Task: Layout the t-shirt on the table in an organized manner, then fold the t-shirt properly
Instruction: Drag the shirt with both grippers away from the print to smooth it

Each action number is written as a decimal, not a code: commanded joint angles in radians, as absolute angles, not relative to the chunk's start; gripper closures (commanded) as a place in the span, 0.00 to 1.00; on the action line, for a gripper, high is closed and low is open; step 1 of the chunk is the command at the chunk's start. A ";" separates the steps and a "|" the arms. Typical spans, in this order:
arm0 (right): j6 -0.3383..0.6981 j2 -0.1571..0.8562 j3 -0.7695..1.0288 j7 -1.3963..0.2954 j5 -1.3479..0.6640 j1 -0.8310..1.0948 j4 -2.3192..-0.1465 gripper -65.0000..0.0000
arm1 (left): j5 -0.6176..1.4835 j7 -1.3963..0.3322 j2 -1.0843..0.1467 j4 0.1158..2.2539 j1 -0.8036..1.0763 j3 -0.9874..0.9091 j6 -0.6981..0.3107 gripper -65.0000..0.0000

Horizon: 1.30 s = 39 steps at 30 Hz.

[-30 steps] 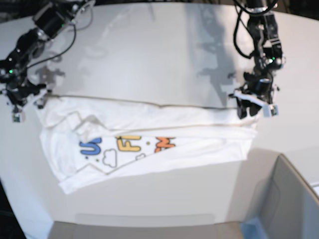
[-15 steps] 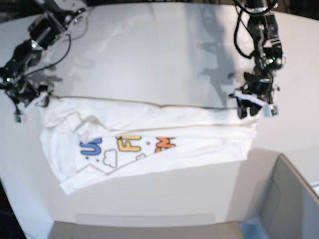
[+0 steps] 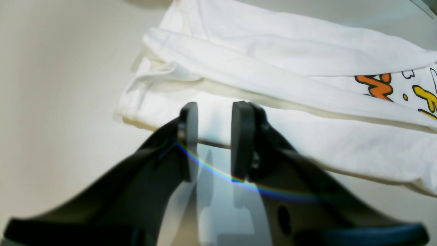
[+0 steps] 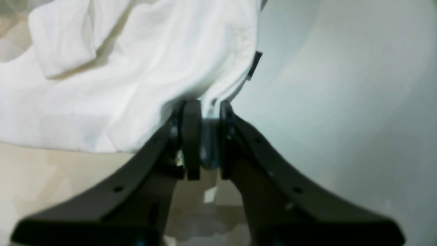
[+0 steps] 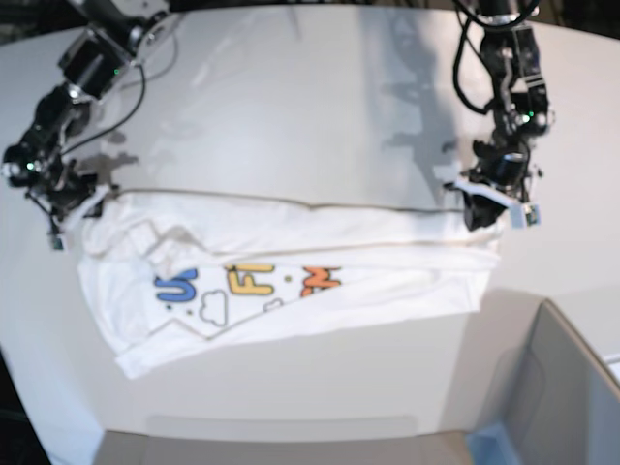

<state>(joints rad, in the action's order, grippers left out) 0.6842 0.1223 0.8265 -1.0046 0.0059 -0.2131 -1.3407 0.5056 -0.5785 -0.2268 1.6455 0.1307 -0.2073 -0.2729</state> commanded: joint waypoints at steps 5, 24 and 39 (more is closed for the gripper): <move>0.698 0.148 0.829 -1.021 0.036 -0.205 -1.348 0.80 | 0.510 -0.559 -0.208 1.643 0.117 -0.222 -0.274 0.66; 0.698 0.162 0.831 -1.021 0.036 -0.185 -1.351 0.66 | 0.510 -0.559 -0.217 1.400 -0.033 -0.403 -0.275 0.53; 0.698 0.162 0.831 -1.021 0.036 -0.185 -1.351 0.66 | 0.518 -0.559 -0.213 1.342 -0.050 -0.352 -0.354 0.53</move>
<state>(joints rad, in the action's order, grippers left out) 0.6842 0.1467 0.8299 -0.9806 -0.0013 -0.1802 -1.3464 0.5072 -0.5720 -0.2104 1.3243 -0.0284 -0.3573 -0.3470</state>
